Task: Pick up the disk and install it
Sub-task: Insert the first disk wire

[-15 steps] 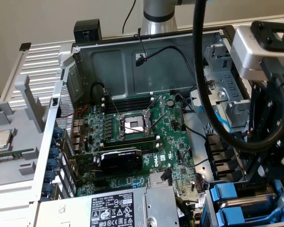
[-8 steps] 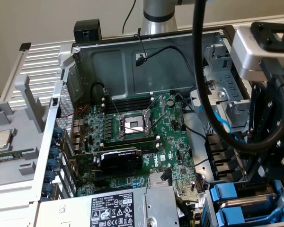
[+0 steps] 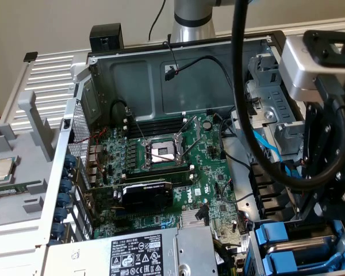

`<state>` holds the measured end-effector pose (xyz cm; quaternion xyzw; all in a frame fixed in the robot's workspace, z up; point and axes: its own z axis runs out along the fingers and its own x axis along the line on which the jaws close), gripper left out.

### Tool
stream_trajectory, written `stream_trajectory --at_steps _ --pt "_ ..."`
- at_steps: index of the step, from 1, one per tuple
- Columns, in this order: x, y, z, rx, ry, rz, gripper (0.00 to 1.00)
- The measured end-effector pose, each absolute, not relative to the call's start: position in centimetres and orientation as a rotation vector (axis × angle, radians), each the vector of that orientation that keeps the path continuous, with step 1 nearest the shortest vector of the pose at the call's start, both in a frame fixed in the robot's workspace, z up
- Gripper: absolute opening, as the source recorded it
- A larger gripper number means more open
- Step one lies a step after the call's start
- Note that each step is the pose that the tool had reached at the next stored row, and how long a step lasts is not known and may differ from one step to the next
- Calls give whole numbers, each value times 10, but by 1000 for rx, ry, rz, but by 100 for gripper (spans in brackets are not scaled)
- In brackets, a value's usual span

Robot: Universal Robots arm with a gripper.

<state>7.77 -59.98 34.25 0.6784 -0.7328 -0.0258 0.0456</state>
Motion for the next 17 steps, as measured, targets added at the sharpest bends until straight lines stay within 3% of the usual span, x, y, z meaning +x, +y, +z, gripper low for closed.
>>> stream_trajectory --at_steps 17 --pt "72 -600 341 2075 -2243 -50 17"
